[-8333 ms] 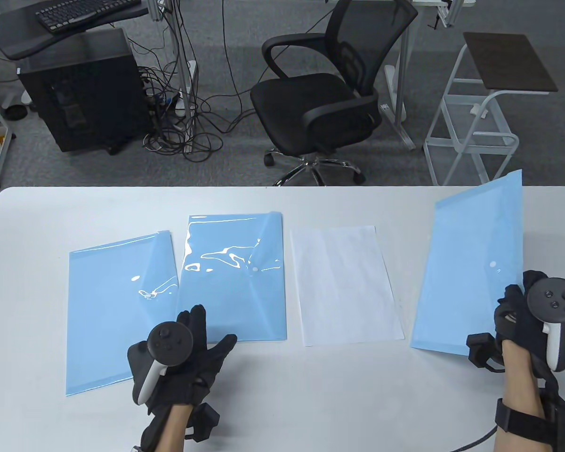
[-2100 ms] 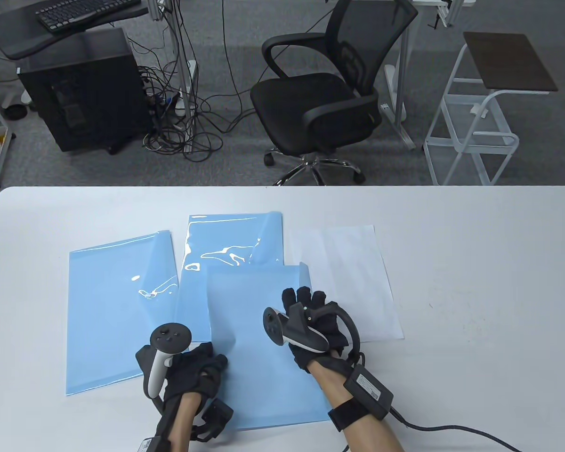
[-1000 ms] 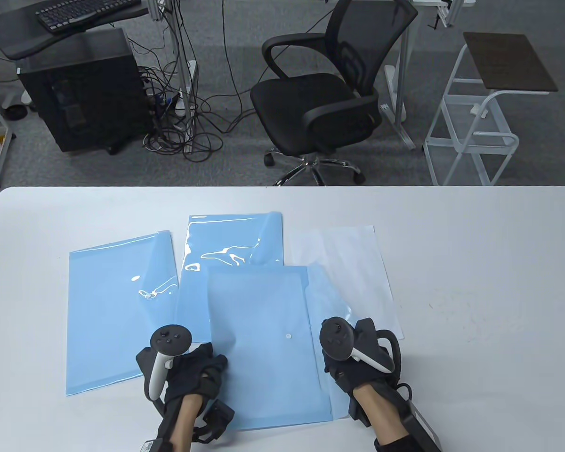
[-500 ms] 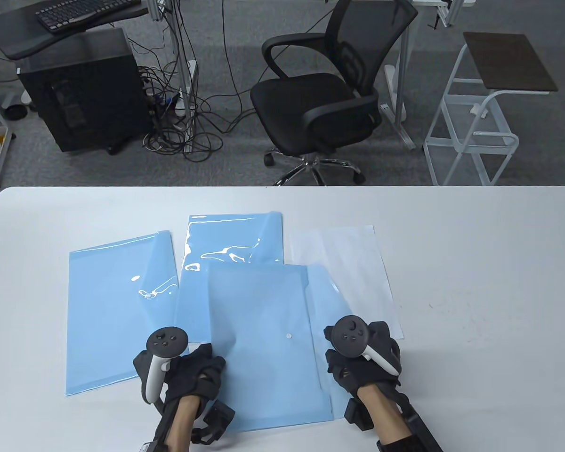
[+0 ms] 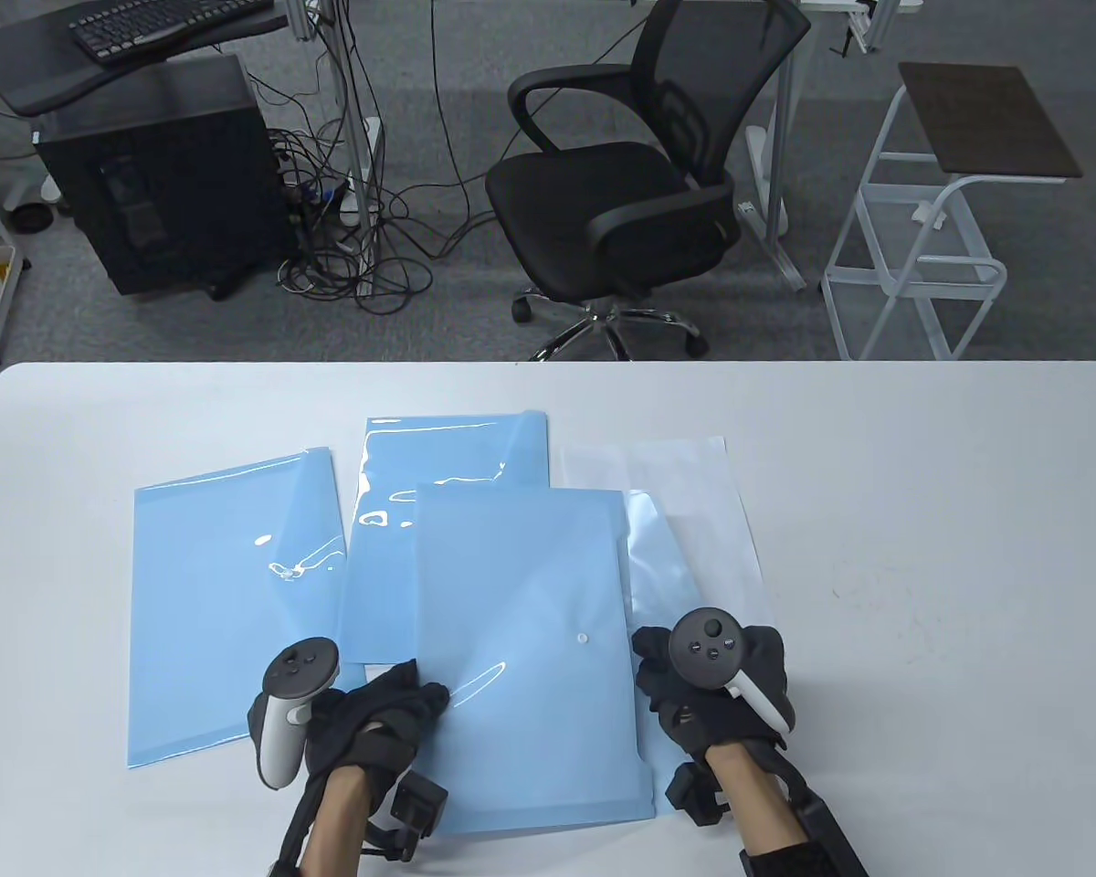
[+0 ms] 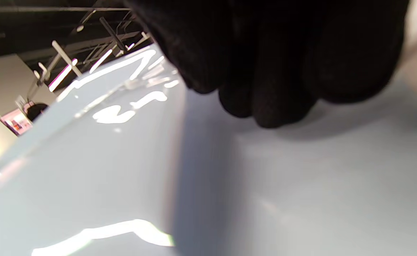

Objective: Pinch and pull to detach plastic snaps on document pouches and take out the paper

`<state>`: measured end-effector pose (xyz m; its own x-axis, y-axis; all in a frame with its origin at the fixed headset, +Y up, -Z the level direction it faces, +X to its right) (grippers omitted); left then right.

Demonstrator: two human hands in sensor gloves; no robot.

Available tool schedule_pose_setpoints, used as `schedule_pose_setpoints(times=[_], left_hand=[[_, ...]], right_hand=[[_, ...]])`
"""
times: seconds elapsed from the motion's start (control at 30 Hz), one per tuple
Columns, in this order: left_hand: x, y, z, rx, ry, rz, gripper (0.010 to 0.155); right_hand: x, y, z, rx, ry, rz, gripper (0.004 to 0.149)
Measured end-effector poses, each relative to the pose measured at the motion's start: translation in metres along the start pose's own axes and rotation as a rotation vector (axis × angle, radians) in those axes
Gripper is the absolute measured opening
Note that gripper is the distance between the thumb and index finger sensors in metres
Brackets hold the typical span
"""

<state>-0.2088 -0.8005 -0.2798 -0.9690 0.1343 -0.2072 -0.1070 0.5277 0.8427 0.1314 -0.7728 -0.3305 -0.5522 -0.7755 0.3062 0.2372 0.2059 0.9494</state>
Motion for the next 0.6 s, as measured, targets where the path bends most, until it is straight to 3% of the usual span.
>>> schedule_pose_setpoints(times=[0.27,0.47,0.6], left_hand=[[0.005,0.001,-0.004,0.031,-0.091,0.067,0.046],[0.008,0.0,-0.008,0.013,-0.006,0.027,0.047],[0.009,0.0,-0.011,0.014,0.049,0.014,0.047]], right_hand=[[0.007,-0.001,-0.008,-0.059,-0.443,0.128,0.056],[0.01,-0.002,-0.012,-0.081,-0.615,0.191,0.077],[0.016,-0.003,-0.015,-0.052,-0.708,0.201,0.068]])
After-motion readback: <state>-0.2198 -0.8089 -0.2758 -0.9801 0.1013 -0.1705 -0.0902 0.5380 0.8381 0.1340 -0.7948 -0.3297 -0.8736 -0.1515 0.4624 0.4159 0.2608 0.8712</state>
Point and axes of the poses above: the tracker on the back of each hand, its own z axis roughly to the thumb side, its own y axis roughly from the fingertips to the wrist, x = y × z, the point moved 3 cm from there along -y, roughly from the wrist to the fingertips, and after that the axes turned 2 degrees about z, right-handed, at the moved point
